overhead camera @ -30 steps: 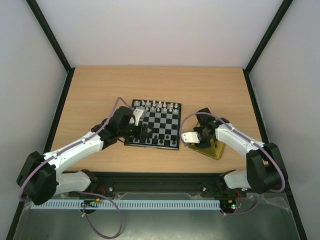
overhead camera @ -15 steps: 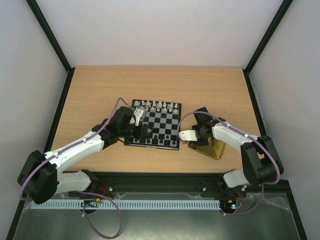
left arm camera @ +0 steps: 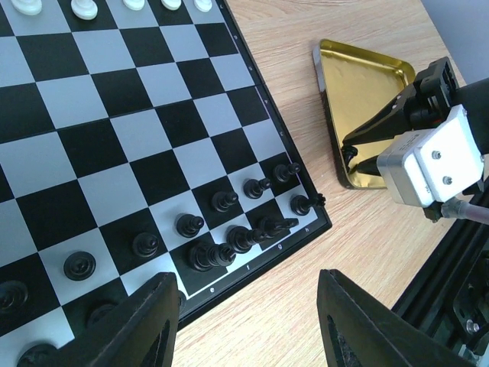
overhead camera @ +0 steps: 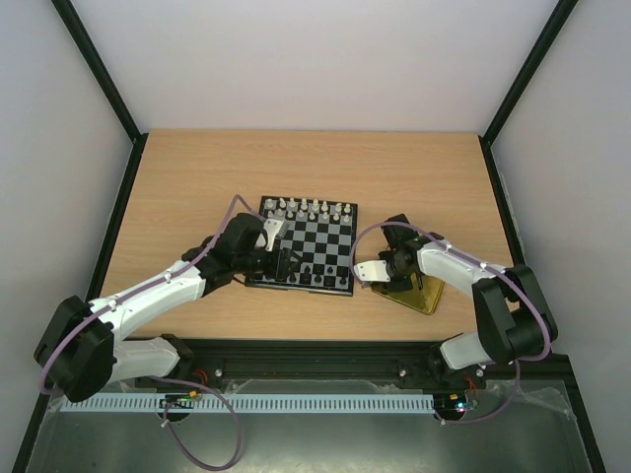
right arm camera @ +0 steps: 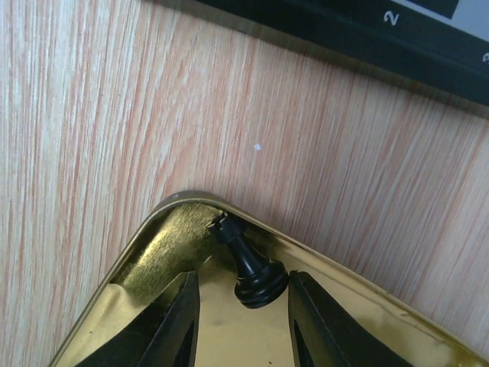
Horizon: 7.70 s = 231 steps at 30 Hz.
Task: Set up the chess pieces on the board
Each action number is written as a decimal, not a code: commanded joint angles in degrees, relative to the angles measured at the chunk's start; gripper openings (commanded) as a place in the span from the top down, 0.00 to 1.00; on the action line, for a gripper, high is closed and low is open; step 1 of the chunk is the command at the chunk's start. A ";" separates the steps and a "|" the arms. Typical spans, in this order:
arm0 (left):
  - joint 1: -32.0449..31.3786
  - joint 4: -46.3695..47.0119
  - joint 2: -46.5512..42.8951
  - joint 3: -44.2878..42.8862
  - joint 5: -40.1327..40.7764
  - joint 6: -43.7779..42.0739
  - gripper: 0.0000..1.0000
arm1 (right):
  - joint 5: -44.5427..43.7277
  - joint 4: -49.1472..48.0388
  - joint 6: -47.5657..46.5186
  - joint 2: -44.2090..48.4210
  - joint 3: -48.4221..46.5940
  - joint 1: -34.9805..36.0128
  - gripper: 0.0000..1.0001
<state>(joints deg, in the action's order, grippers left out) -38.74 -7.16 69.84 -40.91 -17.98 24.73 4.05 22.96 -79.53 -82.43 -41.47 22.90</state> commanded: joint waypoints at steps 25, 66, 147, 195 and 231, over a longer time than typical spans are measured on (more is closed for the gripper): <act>-0.81 1.18 -1.24 2.35 0.12 0.58 0.47 | -0.33 12.32 9.30 -10.96 -6.49 0.66 0.72; -7.70 32.78 14.56 1.80 -2.39 20.05 0.48 | 28.89 20.88 43.22 -5.97 -23.53 -4.68 0.82; 2.15 -17.81 -8.12 1.75 15.29 6.44 0.85 | 30.07 3.30 58.84 13.02 -6.98 -4.70 0.49; 9.56 -15.01 8.91 0.41 12.97 -2.45 0.84 | 30.49 4.14 56.32 12.67 -6.64 -4.67 0.49; 9.83 -15.36 -10.27 -14.68 22.09 -11.73 0.01 | -9.79 -13.80 86.35 21.12 -13.82 -4.66 0.01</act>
<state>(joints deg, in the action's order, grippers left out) -29.21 -24.51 62.24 -52.34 -0.80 15.88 3.79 10.57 -2.35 -61.80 -49.74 18.13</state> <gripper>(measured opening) 0.991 0.986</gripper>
